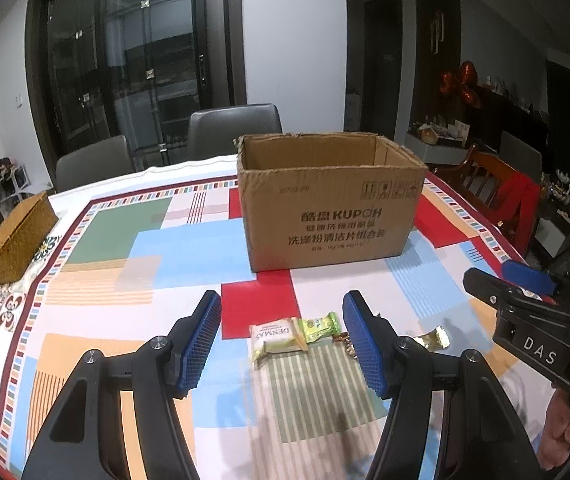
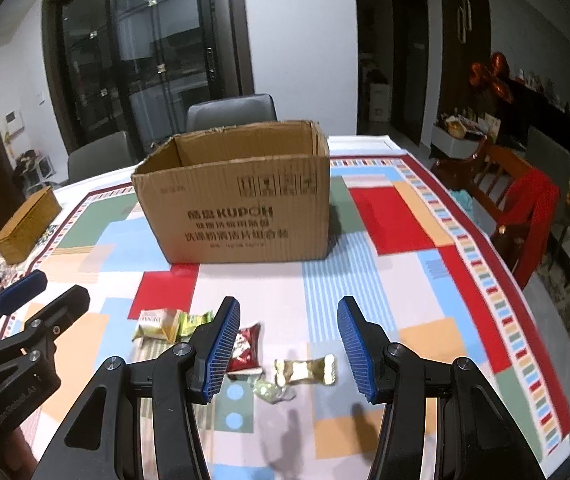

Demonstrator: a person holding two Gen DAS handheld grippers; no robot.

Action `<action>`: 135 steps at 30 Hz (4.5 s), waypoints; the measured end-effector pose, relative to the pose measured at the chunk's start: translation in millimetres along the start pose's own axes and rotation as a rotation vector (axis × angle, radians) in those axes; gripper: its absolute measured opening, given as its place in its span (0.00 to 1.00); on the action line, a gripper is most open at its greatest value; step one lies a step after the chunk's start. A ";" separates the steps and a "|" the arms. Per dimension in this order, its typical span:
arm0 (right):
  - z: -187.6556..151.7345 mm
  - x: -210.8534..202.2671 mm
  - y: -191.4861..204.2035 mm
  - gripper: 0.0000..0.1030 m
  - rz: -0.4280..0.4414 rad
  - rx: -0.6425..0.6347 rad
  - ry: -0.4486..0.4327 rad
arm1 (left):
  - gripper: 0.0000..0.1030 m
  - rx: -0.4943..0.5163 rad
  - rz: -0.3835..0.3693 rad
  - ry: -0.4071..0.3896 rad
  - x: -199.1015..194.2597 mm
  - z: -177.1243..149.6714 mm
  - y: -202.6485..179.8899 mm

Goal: Organize snacks
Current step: 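Move both open tools back down to the remaining snack pile, then grasp the white DENMAS packet with the left tool while the right tool grasps the clear green candy, then lift both held snacks and carry them over the cardboard box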

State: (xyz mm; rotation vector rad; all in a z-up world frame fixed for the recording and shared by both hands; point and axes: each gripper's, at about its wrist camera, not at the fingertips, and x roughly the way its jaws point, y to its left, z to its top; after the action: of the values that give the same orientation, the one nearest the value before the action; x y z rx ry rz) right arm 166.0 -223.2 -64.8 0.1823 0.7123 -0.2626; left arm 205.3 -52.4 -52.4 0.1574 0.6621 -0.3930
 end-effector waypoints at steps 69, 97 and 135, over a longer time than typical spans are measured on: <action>-79.1 91.5 17.9 0.20 -0.075 0.066 0.196 | 0.40 -0.028 -0.009 0.179 129.3 -44.9 7.9; -50.1 58.0 16.8 0.19 -0.010 0.051 0.090 | 0.37 -0.037 0.049 0.083 75.1 -26.1 12.7; 60.3 35.0 19.5 0.19 0.054 -0.072 -0.075 | 0.37 -0.030 0.101 -0.068 29.2 53.2 4.5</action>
State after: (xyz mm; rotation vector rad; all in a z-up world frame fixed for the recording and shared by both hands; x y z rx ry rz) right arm 234.6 -226.0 -41.8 0.1229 0.6402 -0.1908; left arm 258.2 -71.2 -29.0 0.1476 0.5902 -0.2894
